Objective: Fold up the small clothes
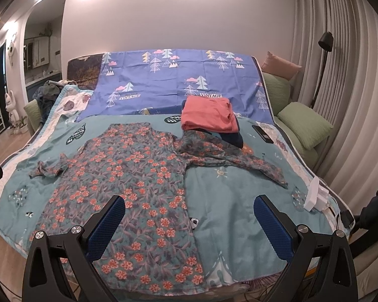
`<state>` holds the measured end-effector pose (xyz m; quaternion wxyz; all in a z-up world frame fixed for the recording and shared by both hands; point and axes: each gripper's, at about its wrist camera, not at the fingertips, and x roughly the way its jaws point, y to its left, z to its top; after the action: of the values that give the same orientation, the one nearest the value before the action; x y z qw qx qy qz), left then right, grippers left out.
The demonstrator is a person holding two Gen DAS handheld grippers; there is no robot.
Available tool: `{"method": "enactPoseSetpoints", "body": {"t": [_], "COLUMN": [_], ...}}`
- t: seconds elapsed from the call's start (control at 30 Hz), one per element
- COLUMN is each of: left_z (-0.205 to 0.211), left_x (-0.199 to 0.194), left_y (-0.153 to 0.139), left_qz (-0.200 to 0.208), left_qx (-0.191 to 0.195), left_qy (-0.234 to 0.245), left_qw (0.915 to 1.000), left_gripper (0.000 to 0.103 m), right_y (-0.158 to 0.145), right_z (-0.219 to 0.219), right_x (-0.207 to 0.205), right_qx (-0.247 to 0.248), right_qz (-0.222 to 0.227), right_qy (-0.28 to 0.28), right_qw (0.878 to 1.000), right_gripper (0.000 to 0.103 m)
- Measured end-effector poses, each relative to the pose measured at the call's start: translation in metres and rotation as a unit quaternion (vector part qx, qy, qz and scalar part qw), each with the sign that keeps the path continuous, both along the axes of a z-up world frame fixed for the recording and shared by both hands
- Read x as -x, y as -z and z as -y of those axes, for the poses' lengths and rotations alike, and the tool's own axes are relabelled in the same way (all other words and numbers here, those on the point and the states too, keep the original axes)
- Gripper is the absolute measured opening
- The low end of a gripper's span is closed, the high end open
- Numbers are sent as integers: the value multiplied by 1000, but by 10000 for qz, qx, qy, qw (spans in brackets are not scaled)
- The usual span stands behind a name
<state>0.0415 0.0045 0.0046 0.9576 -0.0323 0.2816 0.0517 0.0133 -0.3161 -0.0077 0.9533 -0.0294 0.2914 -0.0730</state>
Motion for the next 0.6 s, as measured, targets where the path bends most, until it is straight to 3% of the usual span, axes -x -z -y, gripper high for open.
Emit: {"method": "enactPoseSetpoints", "body": {"t": [0.47, 0.6], "left_z": [4, 7], "left_x": [-16, -16], "left_y": [6, 3], "left_qz": [-158, -54], "left_qx": [85, -57], "left_qy": [20, -11], "left_qw": [9998, 10000], "left_gripper": [103, 103], "right_y": [-4, -4], "right_z": [9, 10], "right_x": [-8, -8], "right_qx": [-40, -59], "right_qz": [23, 21], "right_qy": [139, 144], "right_qw": [9999, 9999], "right_gripper": [103, 103]}}
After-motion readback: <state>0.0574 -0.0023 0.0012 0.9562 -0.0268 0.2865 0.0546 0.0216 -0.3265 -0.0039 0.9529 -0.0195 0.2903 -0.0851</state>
